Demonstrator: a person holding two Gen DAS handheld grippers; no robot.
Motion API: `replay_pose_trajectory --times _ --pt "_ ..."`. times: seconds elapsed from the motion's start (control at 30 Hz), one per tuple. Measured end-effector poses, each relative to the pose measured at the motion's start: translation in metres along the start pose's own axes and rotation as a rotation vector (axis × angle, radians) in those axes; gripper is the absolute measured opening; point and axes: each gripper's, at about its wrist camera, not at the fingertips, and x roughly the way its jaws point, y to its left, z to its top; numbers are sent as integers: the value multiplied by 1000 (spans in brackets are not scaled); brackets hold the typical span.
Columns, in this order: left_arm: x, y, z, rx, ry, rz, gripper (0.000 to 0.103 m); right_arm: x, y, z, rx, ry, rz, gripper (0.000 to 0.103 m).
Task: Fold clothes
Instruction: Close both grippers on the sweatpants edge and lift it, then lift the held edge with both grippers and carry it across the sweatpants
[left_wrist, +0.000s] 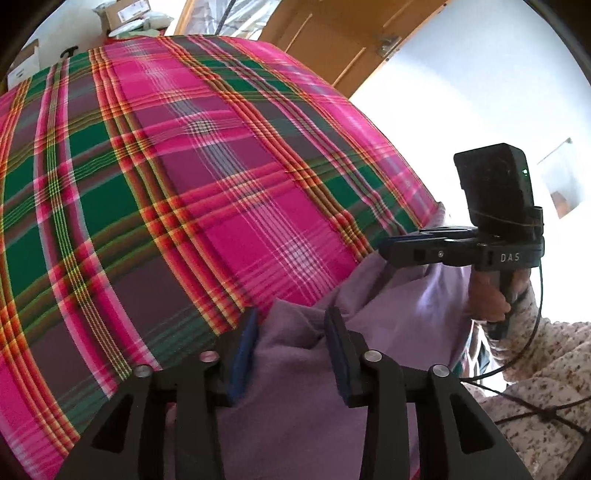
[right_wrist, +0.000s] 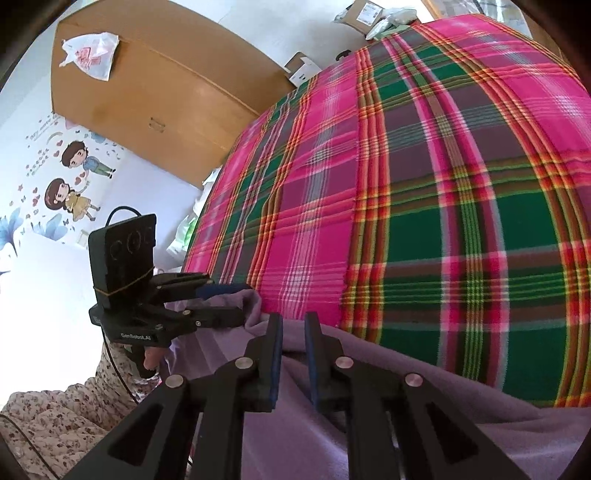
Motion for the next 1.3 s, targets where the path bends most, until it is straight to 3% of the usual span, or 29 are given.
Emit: replay_pose_trajectory --times 0.1,0.3,0.47,0.6,0.97,1.13,1.2,1.23,1.3 --pt "-6 1 1 -8 -35 20 9 -2 1 4 7 -15 -8 14" --pt "-26 21 6 -120 -160 19 8 -11 -1 4 -1 -51 -34 14" --pt "-7 33 4 -171 -137 48 8 -19 1 3 -44 -65 -114 14" --pt "-10 48 4 -235 -164 16 8 -16 11 -1 -144 -48 -207 14" --pt "-5 46 6 -239 -172 20 8 14 38 -16 -469 78 -343 23" --pt "-5 45 5 -243 -174 21 8 24 40 -15 -509 104 -353 25" --pt "-5 45 5 -242 -173 21 8 24 39 -14 -510 97 -347 15" --pt "-5 45 6 -242 -173 22 8 24 37 -14 -503 90 -341 4" --pt "-5 45 6 -242 -174 26 8 22 35 -12 -488 71 -332 4"
